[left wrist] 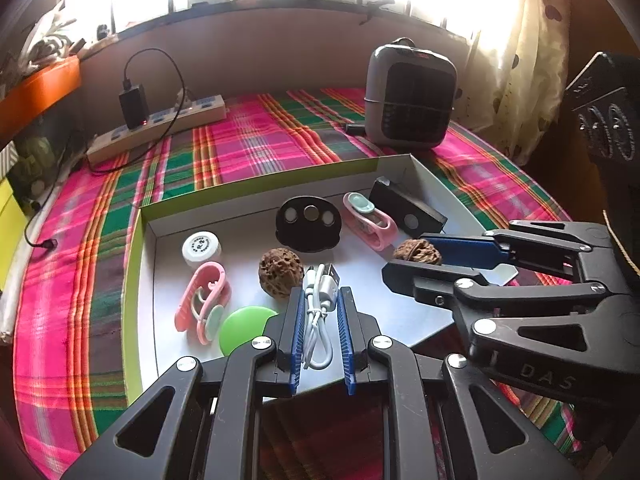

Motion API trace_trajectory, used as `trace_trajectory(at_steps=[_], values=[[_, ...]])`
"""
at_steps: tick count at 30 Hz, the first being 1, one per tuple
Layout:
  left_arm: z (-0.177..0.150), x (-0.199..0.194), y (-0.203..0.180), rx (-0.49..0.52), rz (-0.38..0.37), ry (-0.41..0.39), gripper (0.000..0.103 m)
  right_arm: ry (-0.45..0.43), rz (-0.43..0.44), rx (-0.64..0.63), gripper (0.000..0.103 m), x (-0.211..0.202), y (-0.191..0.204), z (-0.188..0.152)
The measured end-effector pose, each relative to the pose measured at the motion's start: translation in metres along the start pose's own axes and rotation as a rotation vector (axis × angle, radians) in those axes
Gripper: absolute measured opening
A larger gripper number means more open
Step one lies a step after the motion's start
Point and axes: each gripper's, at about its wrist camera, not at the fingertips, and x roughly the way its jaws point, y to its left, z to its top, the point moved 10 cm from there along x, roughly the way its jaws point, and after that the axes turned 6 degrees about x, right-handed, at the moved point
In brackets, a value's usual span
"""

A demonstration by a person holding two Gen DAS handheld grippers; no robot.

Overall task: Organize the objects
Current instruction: 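Carry the walnut with right gripper while left gripper carries the white cable into the box, then open left gripper to release the cable while right gripper releases the walnut in the box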

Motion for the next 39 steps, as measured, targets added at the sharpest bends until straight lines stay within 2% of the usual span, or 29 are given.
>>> trace_trajectory(at_steps=[20,39], values=[[-0.001,0.002,-0.005,0.051,0.006,0.015,0.015,0.06,-0.056,-0.082,0.033,0.018,-0.003,-0.006],[-0.001,0.004,-0.007,0.06,0.006,0.02,0.015,0.066,-0.068,-0.095,0.033,0.019,-0.005,-0.006]])
